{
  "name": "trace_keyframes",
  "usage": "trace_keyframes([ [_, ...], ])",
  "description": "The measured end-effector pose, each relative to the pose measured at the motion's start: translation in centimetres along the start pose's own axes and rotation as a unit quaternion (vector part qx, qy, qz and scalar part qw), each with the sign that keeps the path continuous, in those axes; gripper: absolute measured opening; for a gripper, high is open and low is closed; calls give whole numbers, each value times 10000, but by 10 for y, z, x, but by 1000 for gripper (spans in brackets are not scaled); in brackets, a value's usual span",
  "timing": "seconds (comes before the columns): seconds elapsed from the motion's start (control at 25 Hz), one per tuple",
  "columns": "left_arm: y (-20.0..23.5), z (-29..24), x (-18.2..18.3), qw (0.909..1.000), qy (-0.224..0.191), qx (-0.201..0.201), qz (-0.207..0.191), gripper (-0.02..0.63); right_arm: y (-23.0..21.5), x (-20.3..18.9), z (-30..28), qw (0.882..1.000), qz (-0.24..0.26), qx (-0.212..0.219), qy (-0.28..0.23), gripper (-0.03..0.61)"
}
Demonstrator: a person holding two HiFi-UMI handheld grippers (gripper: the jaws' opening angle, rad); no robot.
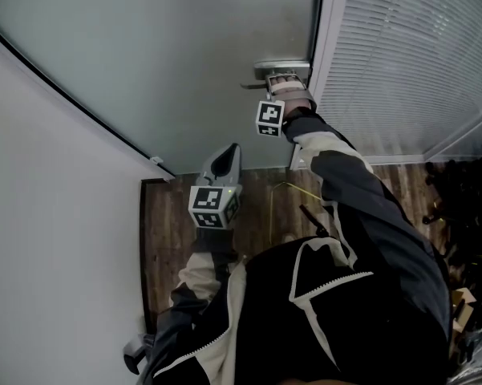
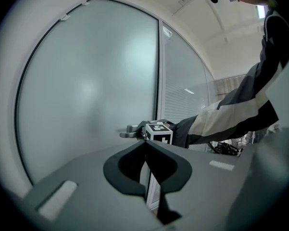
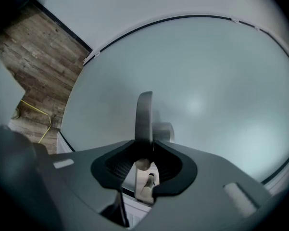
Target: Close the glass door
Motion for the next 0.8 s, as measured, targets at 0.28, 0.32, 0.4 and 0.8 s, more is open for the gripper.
trace_keyframes([
  [0.28,7,8,-11,10000,19,41,-2,4,-2,0,-6,9999,0,66,98,112],
  [0.32,9,9,-12,10000,20,54,5,3,-1,0,-7,9999,5,78,115,112],
  [0.4,11,11,-12,10000,26,79,20,3,0,0,-8,9999,-13,93,119,112],
  [0.8,27,15,-6,10000,39,59,58,3,-6,4,37,9596,-2430,597,-1287,166],
])
Point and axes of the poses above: the fingertips, and each gripper's own axes: z backward along the fingers, y to its left, x out of its top, the point moved 2 cm from there along z, backward along the fingers, and after that the axes turned 13 degrees about x, right-handed, at the moved point
